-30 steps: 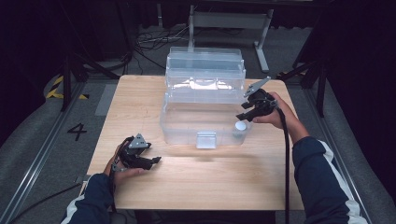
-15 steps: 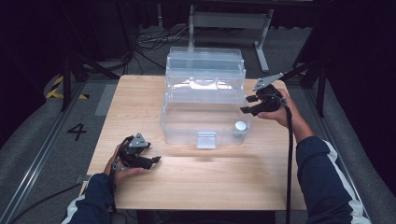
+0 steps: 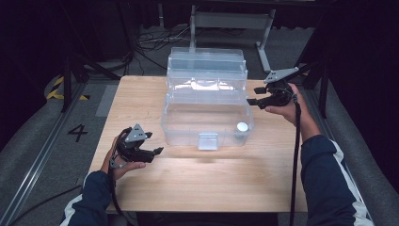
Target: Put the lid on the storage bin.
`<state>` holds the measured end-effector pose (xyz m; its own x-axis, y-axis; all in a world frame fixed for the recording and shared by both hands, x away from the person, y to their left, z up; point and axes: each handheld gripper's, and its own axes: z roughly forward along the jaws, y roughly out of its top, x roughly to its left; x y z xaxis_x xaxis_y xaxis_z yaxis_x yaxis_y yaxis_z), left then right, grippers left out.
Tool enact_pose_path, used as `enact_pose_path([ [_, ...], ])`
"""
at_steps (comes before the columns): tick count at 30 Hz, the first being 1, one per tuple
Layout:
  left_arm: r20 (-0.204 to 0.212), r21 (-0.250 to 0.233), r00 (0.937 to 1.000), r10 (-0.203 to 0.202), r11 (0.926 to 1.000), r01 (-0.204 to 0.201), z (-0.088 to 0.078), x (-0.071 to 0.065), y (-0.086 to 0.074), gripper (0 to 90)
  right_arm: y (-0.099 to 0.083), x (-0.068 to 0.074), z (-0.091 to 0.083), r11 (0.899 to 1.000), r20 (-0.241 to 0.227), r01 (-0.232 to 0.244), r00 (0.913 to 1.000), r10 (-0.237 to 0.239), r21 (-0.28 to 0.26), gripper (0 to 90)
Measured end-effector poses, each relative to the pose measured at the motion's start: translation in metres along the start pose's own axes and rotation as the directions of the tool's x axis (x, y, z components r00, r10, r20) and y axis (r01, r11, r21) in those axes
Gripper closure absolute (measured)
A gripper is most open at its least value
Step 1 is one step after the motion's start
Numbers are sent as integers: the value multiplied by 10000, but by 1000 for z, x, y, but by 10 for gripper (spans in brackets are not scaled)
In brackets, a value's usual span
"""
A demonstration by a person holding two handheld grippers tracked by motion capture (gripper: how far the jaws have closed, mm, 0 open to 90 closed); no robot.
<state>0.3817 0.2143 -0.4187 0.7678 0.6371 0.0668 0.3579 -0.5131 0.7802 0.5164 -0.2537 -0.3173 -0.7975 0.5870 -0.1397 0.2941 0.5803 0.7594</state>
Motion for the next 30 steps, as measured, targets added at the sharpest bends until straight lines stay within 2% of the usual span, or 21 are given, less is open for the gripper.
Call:
enact_pose_path([
  [3,-72,-238,9995,292,9993,-294,-6,-4,14,283,6,-4,-3,9997,176,-105,9998,109,-231,421],
  [5,-68,-246,9991,407,9989,-409,-6,-4,17,284,7,-4,-4,9994,202,-140,9997,146,-304,421],
  [6,-191,-238,9982,561,9981,-566,-7,-5,21,284,11,-7,-4,9989,189,-161,9997,169,-441,422],
  [10,10,-719,9992,407,9966,-405,-10,-3,32,288,18,-10,-3,9984,180,-118,9998,128,-545,426],
  [14,242,-903,9986,475,9949,-451,-6,-5,40,291,25,-14,0,9953,185,-103,9998,121,-959,425],
  [17,345,-833,9977,584,9950,-554,0,-8,44,295,30,-17,2,9914,133,-177,9997,196,-1299,430],
  [20,580,-823,9961,671,9947,-622,7,-11,49,301,36,-21,8,9908,61,-234,9997,244,-1332,428],
  [22,565,-797,9952,803,9939,-757,13,-14,54,306,39,-24,15,9891,7,-232,9997,236,-1451,439],
  [23,565,-797,9952,803,9939,-757,13,-14,54,313,39,-24,15,9891,7,-232,9997,236,-1451,439],
  [24,560,-814,9943,909,9929,-862,16,-16,56,328,42,-28,22,9906,-99,-348,9994,338,-1326,429],
  [25,504,-804,9932,1048,9917,-1005,18,-17,57,328,42,-28,22,9906,-99,-348,9994,338,-1326,429],
  [26,727,-788,9925,986,9926,-929,22,-17,58,335,43,-30,29,9912,-227,-347,9992,321,-1276,428],
  [29,748,-600,9918,1040,9932,-996,27,-18,58,335,44,-30,35,9921,-181,-358,9993,339,-1200,426],
  [30,827,-600,9914,1016,9935,-968,29,-17,58,335,44,-31,38,9917,-303,-394,9989,359,-1224,433],
])
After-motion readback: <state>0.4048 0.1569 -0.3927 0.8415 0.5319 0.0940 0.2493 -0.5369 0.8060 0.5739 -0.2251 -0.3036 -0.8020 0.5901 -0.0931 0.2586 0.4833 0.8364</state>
